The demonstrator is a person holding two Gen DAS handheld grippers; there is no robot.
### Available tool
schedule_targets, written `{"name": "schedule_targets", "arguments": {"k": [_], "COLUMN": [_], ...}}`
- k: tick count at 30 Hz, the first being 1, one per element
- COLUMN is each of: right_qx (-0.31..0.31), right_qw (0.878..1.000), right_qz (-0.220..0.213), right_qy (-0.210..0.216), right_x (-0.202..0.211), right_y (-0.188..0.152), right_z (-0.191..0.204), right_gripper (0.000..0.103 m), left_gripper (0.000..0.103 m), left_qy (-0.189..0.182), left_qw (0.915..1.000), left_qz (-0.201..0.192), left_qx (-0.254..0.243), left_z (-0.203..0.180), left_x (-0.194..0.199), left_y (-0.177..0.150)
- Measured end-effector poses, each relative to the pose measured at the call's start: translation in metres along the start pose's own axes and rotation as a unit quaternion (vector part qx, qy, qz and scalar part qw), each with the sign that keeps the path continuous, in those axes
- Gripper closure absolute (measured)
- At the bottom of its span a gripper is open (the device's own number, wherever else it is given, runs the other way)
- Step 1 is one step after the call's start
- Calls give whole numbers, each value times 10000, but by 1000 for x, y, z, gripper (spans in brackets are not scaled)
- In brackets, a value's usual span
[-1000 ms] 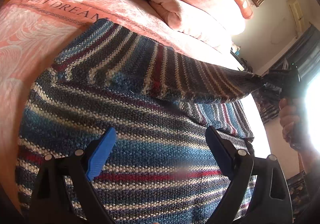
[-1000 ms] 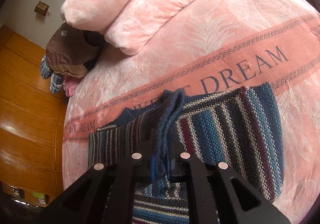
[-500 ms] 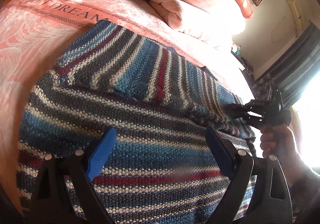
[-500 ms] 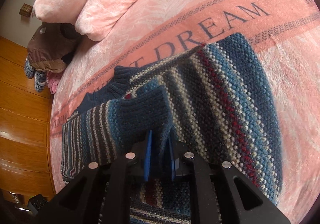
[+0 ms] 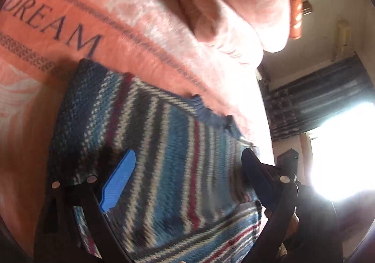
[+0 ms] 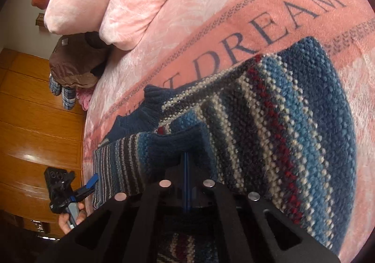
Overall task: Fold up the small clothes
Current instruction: 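Open the left tool to release the folded sleeve on the sweater, then grasp the ribbed hem with both tools and lift it toward the collar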
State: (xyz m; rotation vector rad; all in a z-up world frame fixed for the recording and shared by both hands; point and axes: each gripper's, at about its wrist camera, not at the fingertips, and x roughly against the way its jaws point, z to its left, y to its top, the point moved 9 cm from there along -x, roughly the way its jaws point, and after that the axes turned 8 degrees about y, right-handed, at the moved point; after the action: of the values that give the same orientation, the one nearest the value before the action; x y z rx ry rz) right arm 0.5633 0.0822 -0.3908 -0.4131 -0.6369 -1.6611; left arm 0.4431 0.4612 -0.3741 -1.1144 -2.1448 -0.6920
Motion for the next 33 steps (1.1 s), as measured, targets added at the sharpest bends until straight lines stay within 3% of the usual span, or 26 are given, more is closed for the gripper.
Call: {"name": "schedule_targets", "arguments": {"k": [2, 3, 5, 7, 8, 10, 12, 13, 16, 17, 19, 21, 22, 23, 24, 25, 30, 32, 33], "right_qx": [-69, -14, 157, 363, 410, 431, 296, 336, 337, 247, -31, -278, -320, -370, -398, -370, -49, 11, 26], "right_qw": [9999, 9999, 9987, 9969, 9966, 9972, 9981, 9981, 9986, 9993, 9999, 9996, 9995, 9993, 9987, 9983, 9989, 9992, 9993], "right_qz": [-109, -81, 162, 517, 651, 571, 501, 470, 235, 124, 18, 60, 16, -71, -187, -241, -165, -72, -56], "right_qy": [34, 111, 456, 468, 311, 199, 191, 228, 322, 264, -129, -42, 3, 59, 249, 383, 437, 403, 368], "right_x": [13, 18, 21, 10, 2, -4, 2, 9, 38, 47, 55, 52, 56, 64, 75, 87, 160, 188, 200], "right_y": [0, -6, -26, -53, -63, -71, -73, -74, -74, -72, -70, -71, -72, -71, -70, -72, -119, -154, -173], "right_z": [0, 4, 19, 22, 16, 6, 10, 17, 21, 12, -20, -39, -38, -32, -20, -10, 20, 23, 22], "right_gripper": [103, 98, 97, 97, 97, 103, 101, 93, 91, 91, 95, 103, 102, 96, 77, 73, 73, 69, 60], "left_gripper": [15, 15, 14, 13, 13, 19, 19, 18, 13, 12, 12, 12, 12, 11, 11, 10, 7, 6, 6], "left_qy": [-46, -84, -706, -1260, -1251, -788, -627, -590, -1039, -1027, -513, -487, -442, -411, -467, -566, -509, -485, -480], "left_qw": [9999, 9999, 9972, 9909, 9901, 9924, 9937, 9946, 9923, 9923, 9948, 9954, 9961, 9964, 9962, 9960, 9969, 9968, 9966], "left_qz": [129, 136, 87, 358, 527, 814, 718, 701, 504, 511, 788, 774, 744, 736, 697, 637, 583, 621, 650], "left_qx": [6, -58, -214, -299, -349, -487, -586, -482, -454, -474, -392, -267, -141, 72, 236, 278, 115, 169, 178], "left_z": [5, 0, -21, -37, -39, -26, -25, -27, -51, -52, -36, -27, -26, -25, -27, -29, -24, -14, -10], "left_x": [-5, 1, 21, 25, 18, -5, -9, -7, 14, 17, 0, -4, 0, 6, 18, 32, 116, 149, 163], "left_y": [-2, -4, -15, -37, -50, -68, -71, -69, -69, -71, -82, -85, -85, -84, -86, -89, -150, -184, -201]}}
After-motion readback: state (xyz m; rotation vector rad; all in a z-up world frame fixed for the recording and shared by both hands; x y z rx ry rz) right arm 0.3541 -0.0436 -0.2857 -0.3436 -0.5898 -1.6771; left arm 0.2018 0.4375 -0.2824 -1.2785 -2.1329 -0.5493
